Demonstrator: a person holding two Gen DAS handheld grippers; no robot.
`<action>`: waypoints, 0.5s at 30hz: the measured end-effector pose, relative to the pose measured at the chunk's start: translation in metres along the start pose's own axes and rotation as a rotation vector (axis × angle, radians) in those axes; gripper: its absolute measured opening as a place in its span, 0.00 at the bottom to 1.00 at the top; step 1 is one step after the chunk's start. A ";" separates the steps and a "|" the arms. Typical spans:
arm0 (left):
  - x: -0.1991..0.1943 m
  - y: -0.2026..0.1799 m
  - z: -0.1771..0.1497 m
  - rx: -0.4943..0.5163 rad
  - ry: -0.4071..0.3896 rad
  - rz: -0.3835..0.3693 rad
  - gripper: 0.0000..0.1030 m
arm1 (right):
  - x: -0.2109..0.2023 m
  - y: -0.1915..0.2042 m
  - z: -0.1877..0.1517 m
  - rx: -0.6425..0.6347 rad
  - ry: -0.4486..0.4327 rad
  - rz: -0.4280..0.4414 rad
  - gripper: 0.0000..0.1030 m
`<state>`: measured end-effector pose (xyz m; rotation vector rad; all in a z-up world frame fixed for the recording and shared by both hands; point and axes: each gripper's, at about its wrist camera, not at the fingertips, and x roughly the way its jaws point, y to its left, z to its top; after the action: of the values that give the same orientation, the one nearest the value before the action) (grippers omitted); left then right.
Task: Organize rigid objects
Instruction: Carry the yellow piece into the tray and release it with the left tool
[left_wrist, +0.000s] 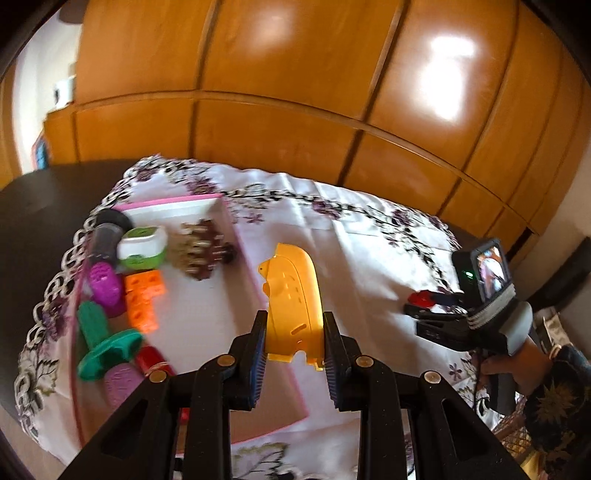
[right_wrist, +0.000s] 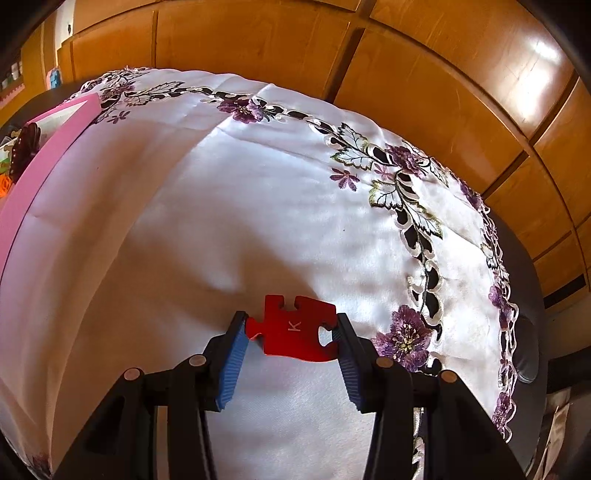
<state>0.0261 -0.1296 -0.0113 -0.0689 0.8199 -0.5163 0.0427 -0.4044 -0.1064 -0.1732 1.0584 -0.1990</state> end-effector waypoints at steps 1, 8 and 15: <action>-0.001 0.009 0.000 -0.021 0.001 0.004 0.27 | 0.000 0.000 0.000 -0.002 0.000 -0.001 0.45; -0.009 0.075 -0.001 -0.186 0.011 0.028 0.27 | 0.000 0.002 0.000 -0.016 0.001 -0.011 0.45; 0.008 0.097 0.001 -0.297 0.052 -0.019 0.27 | -0.001 0.003 0.001 -0.032 0.003 -0.016 0.45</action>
<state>0.0709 -0.0488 -0.0402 -0.3375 0.9429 -0.4121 0.0432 -0.4014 -0.1063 -0.2107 1.0636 -0.1969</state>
